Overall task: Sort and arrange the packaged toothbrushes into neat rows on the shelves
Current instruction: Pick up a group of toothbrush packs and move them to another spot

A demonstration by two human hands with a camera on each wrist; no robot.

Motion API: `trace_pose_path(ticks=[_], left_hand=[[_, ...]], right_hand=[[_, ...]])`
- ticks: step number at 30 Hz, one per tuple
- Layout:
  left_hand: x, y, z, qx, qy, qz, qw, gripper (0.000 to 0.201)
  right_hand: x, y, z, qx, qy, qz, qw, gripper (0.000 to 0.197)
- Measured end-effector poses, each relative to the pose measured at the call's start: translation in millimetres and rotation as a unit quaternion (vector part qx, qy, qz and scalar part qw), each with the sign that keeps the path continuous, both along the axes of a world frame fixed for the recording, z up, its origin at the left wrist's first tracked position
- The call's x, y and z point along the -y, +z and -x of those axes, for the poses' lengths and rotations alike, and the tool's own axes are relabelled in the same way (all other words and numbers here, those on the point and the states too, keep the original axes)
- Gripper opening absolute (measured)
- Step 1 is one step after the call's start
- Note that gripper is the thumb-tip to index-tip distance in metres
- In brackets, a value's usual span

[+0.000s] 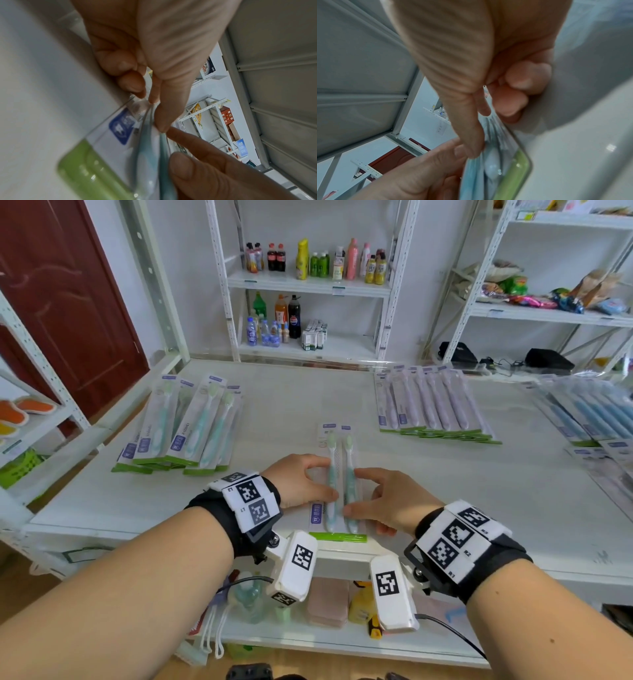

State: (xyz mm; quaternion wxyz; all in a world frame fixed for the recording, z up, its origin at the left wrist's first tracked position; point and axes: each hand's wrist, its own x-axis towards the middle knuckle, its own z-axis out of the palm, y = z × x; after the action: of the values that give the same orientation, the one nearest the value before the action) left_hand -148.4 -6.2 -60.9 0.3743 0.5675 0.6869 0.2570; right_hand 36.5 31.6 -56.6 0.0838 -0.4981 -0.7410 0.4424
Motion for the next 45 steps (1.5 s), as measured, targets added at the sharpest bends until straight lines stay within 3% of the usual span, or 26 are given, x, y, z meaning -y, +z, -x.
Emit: trace_pose_path(ticks=[5, 8, 11, 15, 19, 22, 24, 27, 29, 33, 38, 42, 45], left_hand=[[-0.9, 2.0, 4.8, 0.032, 0.02, 0.009, 0.999, 0.07], [4.5, 4.5, 21.1, 0.101, 0.067, -0.021, 0.992, 0.054], [11.8, 10.0, 53.1, 0.114, 0.145, -0.07, 0.98, 0.038], [24.5, 24.2, 105.7, 0.054, 0.251, -0.117, 0.959, 0.026], [35.2, 35.8, 151.9, -0.044, 0.301, -0.093, 0.948, 0.033], [35.0, 41.9, 170.9, -0.108, 0.3, -0.057, 0.946, 0.015], [31.7, 46.9, 176.4, -0.141, 0.278, -0.029, 0.95, 0.037], [24.7, 49.8, 184.6, -0.176, 0.249, -0.001, 0.952, 0.026], [22.5, 51.3, 187.2, -0.199, 0.231, 0.011, 0.952, 0.045], [16.0, 49.0, 191.3, -0.2, 0.216, 0.014, 0.956, 0.05], [10.7, 46.4, 196.5, -0.197, 0.202, 0.021, 0.959, 0.053], [7.8, 49.0, 199.0, -0.173, 0.192, 0.02, 0.966, 0.017], [6.2, 48.0, 201.5, -0.164, 0.198, 0.026, 0.966, 0.036]], right_hand=[[-5.9, 6.7, 0.4, -0.027, -0.023, 0.011, 0.999, 0.076], [-16.3, 16.4, 11.9, -0.067, -0.055, 0.016, 0.996, 0.063], [-23.8, 27.6, 37.3, -0.092, -0.045, 0.015, 0.995, 0.05], [-24.2, 35.6, 83.9, -0.112, -0.012, 0.029, 0.993, 0.045], [-19.0, 38.3, 135.0, -0.109, 0.018, 0.045, 0.993, 0.044], [-17.3, 39.3, 170.3, -0.097, 0.033, 0.06, 0.993, 0.047], [-17.6, 38.4, 189.6, -0.081, 0.035, 0.058, 0.994, 0.048], [-19.7, 34.5, 212.3, -0.059, 0.028, 0.038, 0.997, 0.044], [-22.3, 30.3, 223.7, -0.04, 0.031, 0.015, 0.999, 0.038], [-29.6, 23.9, 240.2, 0.03, 0.055, -0.026, 0.998, 0.028], [-35.4, 21.6, 252.8, 0.058, 0.044, -0.039, 0.997, 0.037], [-39.3, 23.9, 257.7, 0.084, 0.052, -0.045, 0.994, 0.033], [-43.5, 24.4, 257.7, 0.081, 0.047, -0.035, 0.995, 0.031]])
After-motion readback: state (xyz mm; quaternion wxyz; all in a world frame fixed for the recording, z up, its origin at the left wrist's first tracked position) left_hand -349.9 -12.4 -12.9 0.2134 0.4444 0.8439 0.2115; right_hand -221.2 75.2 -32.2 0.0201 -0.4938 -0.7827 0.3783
